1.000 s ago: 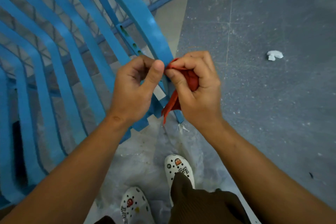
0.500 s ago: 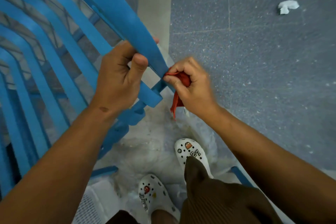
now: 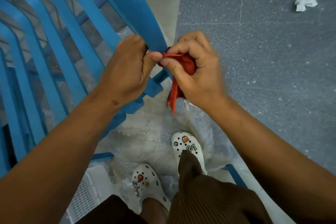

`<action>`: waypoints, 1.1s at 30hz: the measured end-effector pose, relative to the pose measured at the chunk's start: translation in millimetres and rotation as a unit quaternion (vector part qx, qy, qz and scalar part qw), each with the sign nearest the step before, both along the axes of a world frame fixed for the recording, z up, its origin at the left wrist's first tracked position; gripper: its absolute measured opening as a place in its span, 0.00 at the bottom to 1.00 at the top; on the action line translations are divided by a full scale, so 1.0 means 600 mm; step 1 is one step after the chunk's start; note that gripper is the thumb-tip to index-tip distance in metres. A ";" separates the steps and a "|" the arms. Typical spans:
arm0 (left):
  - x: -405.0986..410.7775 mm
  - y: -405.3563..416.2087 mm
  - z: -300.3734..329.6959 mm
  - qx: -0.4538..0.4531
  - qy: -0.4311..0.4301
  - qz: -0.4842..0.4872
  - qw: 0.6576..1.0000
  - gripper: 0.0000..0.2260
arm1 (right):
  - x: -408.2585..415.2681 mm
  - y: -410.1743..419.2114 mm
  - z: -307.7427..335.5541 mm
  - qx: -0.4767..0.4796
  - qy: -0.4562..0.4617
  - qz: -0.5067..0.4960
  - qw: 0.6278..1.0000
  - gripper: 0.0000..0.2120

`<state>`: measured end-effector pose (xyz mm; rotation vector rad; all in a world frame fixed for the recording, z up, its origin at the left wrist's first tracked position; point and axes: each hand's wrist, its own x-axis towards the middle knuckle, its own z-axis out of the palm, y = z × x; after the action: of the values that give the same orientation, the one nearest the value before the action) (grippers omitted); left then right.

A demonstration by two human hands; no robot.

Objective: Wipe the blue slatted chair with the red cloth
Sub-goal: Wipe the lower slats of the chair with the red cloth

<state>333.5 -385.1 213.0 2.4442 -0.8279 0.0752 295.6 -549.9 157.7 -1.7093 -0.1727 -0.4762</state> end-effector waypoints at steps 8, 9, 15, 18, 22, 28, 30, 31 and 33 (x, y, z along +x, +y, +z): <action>-0.001 0.007 -0.007 0.024 -0.001 0.034 0.999 0.33 | -0.001 0.015 -0.122 -0.025 0.084 -0.017 0.996 0.04; -0.001 0.008 -0.007 0.022 -0.002 0.037 0.999 0.32 | -0.002 0.015 -0.133 -0.031 0.098 -0.014 0.995 0.04; -0.001 0.000 0.000 -0.010 0.000 0.032 0.999 0.26 | -0.007 -0.003 -0.127 -0.065 0.141 0.011 0.988 0.05; -0.003 0.000 0.005 0.003 0.001 0.040 0.999 0.31 | -0.006 -0.016 -0.070 -0.061 0.096 0.004 0.993 0.03; -0.008 -0.002 0.013 0.003 -0.004 0.048 0.999 0.28 | 0.001 -0.013 -0.015 -0.064 0.025 -0.008 0.998 0.03; -0.008 0.000 0.011 -0.008 -0.005 0.060 0.998 0.22 | -0.002 0.008 -0.071 -0.054 0.088 -0.014 0.995 0.02; -0.009 -0.003 0.009 0.007 -0.003 0.067 0.998 0.21 | 0.000 0.008 -0.098 -0.054 0.115 -0.024 0.992 0.03; -0.012 -0.004 0.006 0.011 -0.002 0.077 0.997 0.22 | -0.001 0.009 -0.109 -0.056 0.135 -0.020 0.989 0.03; -0.016 -0.006 0.000 0.011 0.001 0.098 0.995 0.27 | -0.002 0.010 -0.125 -0.065 0.169 -0.008 0.983 0.04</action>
<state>323.6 -388.9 212.9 2.5389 -0.5895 0.1379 294.4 -544.1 82.7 -1.8941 0.0582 -0.1827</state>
